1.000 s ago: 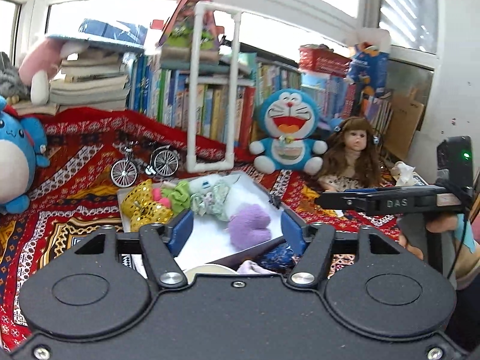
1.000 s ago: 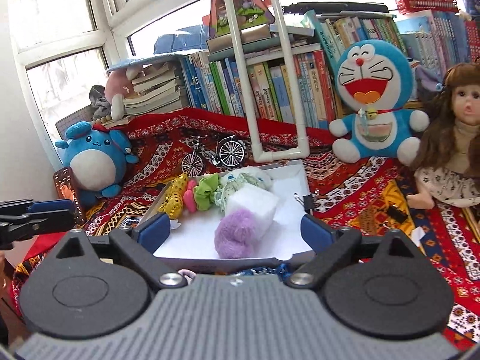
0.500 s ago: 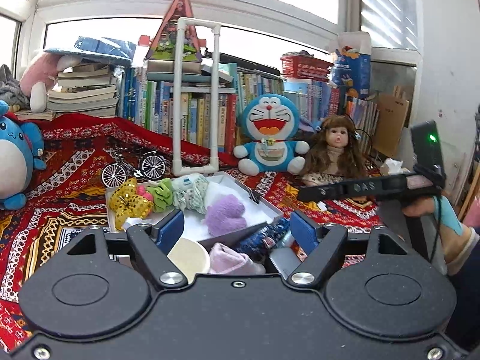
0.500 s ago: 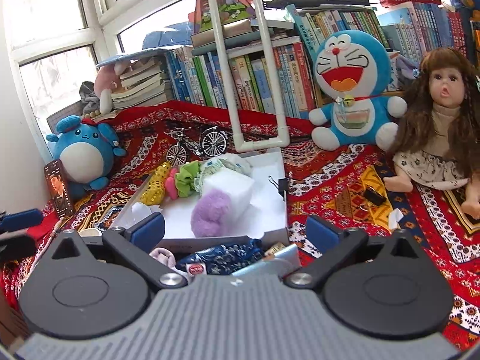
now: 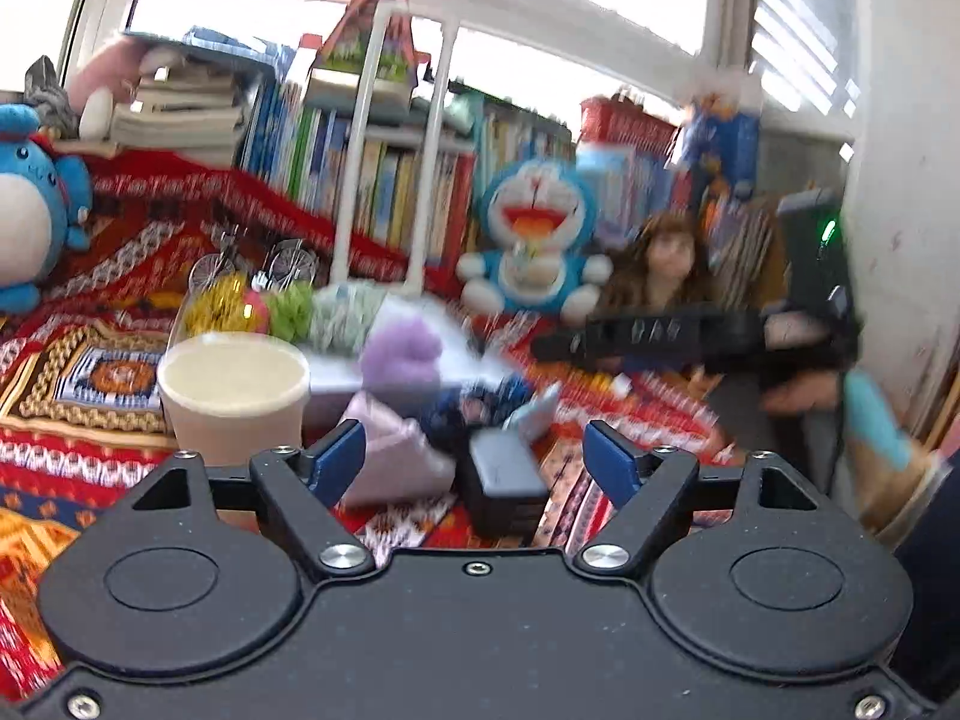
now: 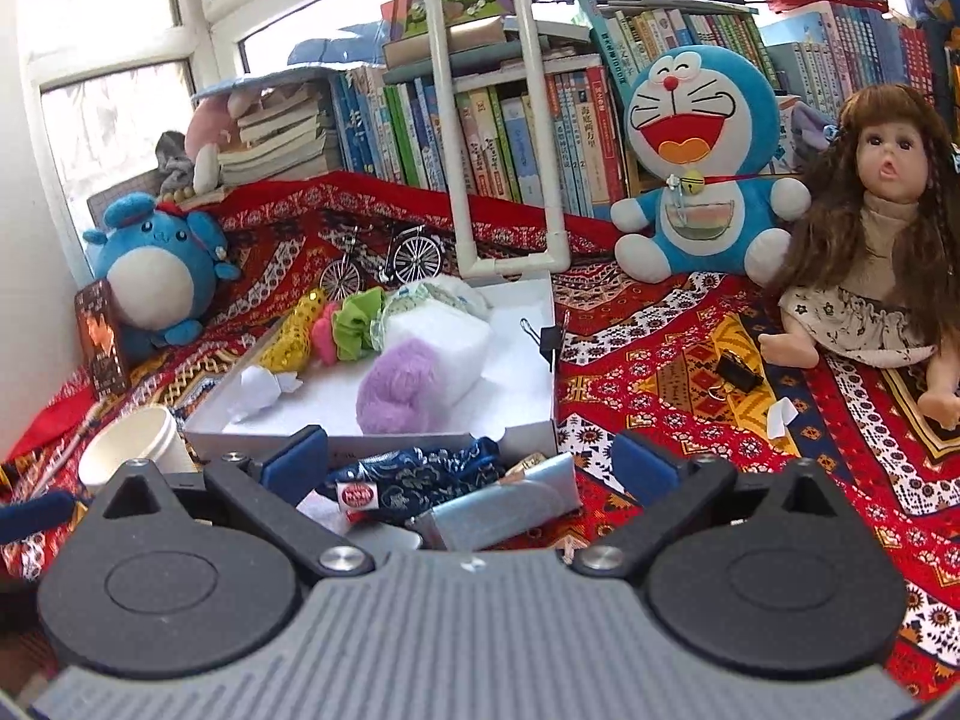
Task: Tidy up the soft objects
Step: 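Grasp the pink cloth with left gripper while right gripper grasps the light blue face mask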
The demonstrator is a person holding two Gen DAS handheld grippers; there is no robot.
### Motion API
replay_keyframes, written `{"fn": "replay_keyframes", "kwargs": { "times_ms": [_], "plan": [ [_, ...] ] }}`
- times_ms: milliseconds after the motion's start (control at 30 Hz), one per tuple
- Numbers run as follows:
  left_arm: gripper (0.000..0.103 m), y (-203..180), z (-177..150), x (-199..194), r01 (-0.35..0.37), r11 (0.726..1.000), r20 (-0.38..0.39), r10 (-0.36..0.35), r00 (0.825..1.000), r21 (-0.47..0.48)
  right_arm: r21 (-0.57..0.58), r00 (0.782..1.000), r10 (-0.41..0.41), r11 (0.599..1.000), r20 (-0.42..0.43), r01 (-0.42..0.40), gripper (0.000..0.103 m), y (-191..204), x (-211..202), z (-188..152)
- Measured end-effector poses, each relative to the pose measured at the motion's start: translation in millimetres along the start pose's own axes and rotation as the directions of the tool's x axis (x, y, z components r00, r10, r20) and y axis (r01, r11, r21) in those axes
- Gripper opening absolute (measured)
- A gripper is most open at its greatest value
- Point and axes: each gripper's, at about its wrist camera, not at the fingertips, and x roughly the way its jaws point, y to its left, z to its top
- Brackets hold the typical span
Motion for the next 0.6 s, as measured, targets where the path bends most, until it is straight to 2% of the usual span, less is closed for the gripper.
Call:
{"fn": "replay_keyframes", "kwargs": {
  "times_ms": [100,333,500,600],
  "plan": [
    [0.074,-4.4,-8.9,12.8,-0.044,0.999,-0.01,0.044,0.999,-0.01,-0.023,1.0,-0.012,1.0,0.0,0.012,0.103,-2.7,0.7,-4.3],
    [0.051,-6.0,-16.0,33.6,-0.151,0.987,0.013,0.152,0.988,-0.048,-0.016,1.0,0.009,1.0,-0.026,-0.009,0.102,-19.4,8.2,-19.8],
    [0.049,-2.2,-17.9,52.0,-0.194,0.976,-0.013,0.193,0.981,-0.101,0.07,0.997,0.064,0.996,-0.051,-0.06,0.102,-33.2,20.5,-24.0],
    [0.049,-3.1,-19.6,61.5,-0.217,0.971,-0.017,0.217,0.976,-0.104,0.128,0.995,0.082,0.989,-0.054,-0.075,0.096,-39.7,28.8,-22.7]
  ]
}}
